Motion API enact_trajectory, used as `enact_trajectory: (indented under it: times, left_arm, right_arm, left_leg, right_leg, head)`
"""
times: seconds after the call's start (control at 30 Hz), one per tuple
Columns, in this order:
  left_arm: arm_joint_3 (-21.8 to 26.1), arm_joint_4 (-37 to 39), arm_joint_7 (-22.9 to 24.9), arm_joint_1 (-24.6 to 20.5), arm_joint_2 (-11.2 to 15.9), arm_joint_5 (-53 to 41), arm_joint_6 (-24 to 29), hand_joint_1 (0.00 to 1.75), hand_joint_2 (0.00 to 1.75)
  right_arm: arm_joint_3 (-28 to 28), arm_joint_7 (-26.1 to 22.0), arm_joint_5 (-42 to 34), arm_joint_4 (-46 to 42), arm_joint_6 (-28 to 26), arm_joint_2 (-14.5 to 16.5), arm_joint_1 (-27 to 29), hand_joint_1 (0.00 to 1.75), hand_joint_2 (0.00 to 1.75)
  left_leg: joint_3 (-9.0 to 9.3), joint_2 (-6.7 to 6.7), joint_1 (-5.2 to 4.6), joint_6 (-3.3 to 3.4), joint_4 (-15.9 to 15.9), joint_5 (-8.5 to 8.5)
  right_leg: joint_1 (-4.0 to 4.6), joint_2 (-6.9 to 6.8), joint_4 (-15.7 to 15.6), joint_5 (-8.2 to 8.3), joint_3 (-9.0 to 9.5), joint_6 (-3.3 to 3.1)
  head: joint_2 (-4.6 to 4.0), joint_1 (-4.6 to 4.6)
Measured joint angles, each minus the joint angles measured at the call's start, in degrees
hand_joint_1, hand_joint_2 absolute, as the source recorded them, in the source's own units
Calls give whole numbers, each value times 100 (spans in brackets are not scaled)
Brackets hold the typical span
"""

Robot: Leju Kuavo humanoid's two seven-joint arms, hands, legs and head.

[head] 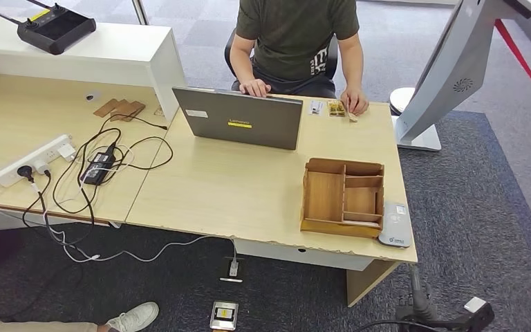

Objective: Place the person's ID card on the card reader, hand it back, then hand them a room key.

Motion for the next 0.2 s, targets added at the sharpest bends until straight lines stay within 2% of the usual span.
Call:
enact_trajectory:
  times: [0.2]
  left_arm:
    - [-9, 0, -5, 0, 0, -7, 0, 0, 175]
  right_arm:
    - [22, 1, 0, 0, -7, -4, 3, 0, 175]
  left_leg:
    - [0, 0, 0, 0, 0, 0]
  right_leg:
    - [0, 0, 0, 0, -1, 0]
  head:
    - [0, 0]
